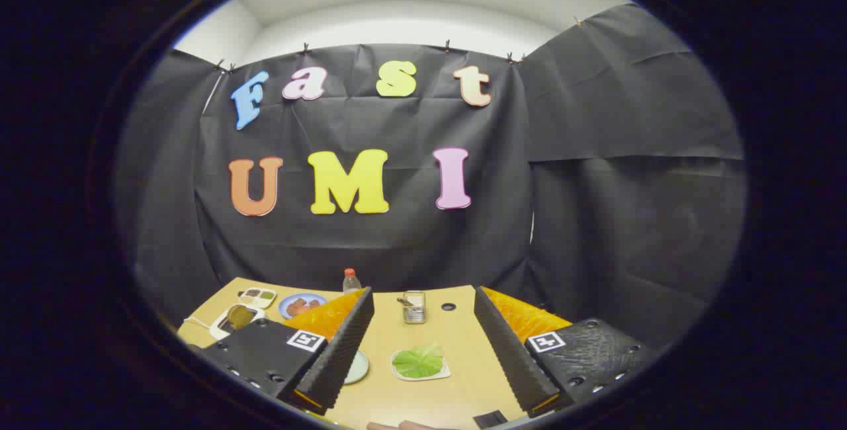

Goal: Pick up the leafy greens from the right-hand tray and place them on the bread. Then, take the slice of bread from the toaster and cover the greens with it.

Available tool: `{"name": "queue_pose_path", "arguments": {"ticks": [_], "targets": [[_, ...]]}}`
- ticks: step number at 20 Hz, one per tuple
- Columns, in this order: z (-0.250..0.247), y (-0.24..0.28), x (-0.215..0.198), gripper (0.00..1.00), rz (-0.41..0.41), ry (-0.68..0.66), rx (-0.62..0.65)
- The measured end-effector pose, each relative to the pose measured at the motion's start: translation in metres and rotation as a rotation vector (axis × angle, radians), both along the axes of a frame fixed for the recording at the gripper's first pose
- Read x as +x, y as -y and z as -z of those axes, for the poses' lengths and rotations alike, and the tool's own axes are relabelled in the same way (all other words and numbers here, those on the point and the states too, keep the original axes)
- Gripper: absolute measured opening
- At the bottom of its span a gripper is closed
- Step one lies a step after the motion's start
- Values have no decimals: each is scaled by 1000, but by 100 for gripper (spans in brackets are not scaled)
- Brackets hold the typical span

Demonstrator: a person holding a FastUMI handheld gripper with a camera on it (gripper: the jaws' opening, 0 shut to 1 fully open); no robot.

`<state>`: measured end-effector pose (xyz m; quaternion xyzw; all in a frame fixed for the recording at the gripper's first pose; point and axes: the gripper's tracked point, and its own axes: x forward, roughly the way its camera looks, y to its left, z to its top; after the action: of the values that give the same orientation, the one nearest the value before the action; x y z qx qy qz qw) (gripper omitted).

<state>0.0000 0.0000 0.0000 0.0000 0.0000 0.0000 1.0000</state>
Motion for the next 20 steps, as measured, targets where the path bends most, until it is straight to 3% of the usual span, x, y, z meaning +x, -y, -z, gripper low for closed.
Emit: {"name": "queue_pose_path", "arguments": {"ticks": [9,20], "targets": [[-22,-14,-1,95,15,22,9],[-5,-11,16,95,-3,-47,4]]}}
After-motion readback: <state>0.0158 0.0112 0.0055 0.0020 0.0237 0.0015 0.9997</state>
